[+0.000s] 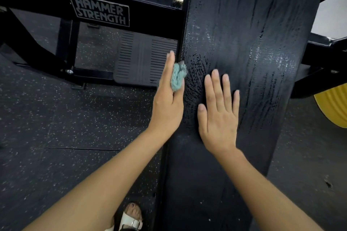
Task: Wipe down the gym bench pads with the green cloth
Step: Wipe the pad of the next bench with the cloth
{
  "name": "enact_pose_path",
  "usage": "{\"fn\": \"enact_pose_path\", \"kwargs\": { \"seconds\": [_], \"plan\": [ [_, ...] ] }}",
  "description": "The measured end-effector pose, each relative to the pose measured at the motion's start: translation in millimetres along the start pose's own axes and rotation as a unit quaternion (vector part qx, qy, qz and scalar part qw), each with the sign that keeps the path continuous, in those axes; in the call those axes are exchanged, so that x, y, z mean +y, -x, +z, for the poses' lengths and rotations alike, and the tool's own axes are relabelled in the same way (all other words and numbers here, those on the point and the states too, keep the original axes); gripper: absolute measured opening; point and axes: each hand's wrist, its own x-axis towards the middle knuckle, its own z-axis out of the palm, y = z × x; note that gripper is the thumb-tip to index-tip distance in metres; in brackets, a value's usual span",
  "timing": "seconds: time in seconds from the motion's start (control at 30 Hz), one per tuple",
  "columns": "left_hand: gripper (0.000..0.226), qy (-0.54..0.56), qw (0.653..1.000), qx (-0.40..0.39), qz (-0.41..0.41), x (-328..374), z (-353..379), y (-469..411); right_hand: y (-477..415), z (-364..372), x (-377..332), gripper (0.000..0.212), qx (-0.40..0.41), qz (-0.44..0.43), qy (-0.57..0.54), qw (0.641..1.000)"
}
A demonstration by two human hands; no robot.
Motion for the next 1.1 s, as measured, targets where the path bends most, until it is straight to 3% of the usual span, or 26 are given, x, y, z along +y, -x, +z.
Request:
{"fn": "enact_pose_path", "kwargs": {
  "seconds": [0.17, 0.37, 0.63, 1.1],
  "plan": [
    [0.061, 0.01, 1.0, 0.002, 0.02, 3, 2, -15, 10, 5, -2, 0.057, 0.0, 0.017, 0.008, 1.0],
    [0.064, 0.02, 0.999, -0.04, 0.001, -17, -7, 26, 10, 8, -3, 0.057, 0.01, 0.016, 0.011, 1.0],
    [0.063, 0.037, 0.998, -0.03, -0.031, -37, -5, 75, 10, 9, -3, 0.057, 0.02, 0.019, 0.015, 1.0],
    [0.06, 0.032, 0.999, -0.028, -0.001, -7, -5, -9, 10, 8, -3, 0.057, 0.023, 0.017, 0.011, 1.0]
  ]
}}
